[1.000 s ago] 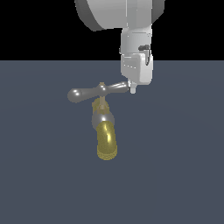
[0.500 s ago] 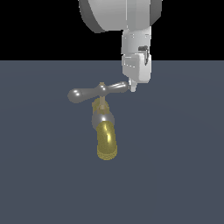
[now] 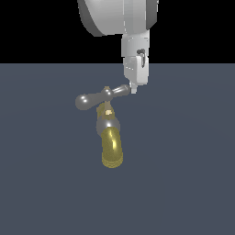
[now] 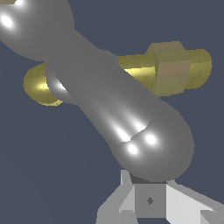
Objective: Turn on the faucet by rotating a designated handle.
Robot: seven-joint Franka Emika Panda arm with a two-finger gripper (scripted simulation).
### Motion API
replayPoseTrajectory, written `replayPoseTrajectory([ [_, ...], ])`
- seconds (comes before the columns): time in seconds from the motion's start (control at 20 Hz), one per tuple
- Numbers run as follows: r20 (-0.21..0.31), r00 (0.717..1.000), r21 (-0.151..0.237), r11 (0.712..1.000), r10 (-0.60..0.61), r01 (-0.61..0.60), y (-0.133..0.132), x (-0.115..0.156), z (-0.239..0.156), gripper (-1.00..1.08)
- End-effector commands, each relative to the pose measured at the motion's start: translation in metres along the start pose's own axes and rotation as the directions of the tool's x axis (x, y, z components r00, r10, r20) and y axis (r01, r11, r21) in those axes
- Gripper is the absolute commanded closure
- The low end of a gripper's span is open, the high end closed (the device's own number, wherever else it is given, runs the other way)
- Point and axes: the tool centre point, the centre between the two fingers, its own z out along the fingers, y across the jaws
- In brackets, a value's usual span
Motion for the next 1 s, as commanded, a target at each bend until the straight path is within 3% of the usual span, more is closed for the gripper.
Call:
replayPoseTrajectory([
  [0.0, -0.009, 0.999, -0.006, 0.999, -0.041, 0.041, 0.015, 0.033, -0.001, 1.08],
  [0.35, -0.008, 0.999, -0.007, 0.999, -0.044, 0.044, 0.034, 0.048, -0.002, 1.08],
  [0.4, 0.002, 1.000, -0.003, 1.000, -0.006, 0.006, 0.026, 0.020, -0.001, 1.08],
  [0.95, -0.006, 0.999, -0.007, 0.999, -0.036, 0.036, 0.038, 0.109, -0.002, 1.08],
])
